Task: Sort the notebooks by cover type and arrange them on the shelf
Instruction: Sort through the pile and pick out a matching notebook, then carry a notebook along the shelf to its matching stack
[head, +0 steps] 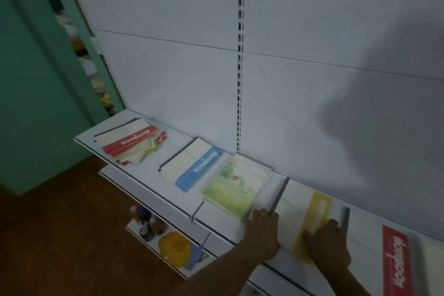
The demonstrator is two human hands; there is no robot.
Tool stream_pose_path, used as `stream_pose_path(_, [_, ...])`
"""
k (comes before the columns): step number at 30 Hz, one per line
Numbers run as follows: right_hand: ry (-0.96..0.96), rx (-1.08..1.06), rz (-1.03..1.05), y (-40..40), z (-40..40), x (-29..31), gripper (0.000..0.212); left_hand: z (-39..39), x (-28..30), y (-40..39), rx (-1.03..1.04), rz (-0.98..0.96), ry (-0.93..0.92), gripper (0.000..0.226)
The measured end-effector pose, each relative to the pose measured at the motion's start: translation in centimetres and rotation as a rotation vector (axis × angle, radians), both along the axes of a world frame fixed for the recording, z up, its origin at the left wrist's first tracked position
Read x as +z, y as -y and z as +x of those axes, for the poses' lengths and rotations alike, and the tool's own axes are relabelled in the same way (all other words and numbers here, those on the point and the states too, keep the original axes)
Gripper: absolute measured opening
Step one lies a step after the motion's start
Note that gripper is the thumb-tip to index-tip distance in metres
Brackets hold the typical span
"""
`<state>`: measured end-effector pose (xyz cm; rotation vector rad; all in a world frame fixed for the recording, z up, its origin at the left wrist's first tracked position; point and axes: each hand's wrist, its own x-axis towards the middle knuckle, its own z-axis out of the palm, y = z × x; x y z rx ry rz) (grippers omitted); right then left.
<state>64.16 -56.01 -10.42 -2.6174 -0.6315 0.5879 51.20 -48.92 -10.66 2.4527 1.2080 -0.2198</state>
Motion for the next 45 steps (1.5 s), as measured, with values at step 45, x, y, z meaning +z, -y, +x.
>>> stream_pose_path(45, [-0.063, 1.316, 0.535, -50.9, -64.2, 14.3, 0.016, -68.0, 16.1, -35.0, 1.064, 0.287, 0.387, 0.009])
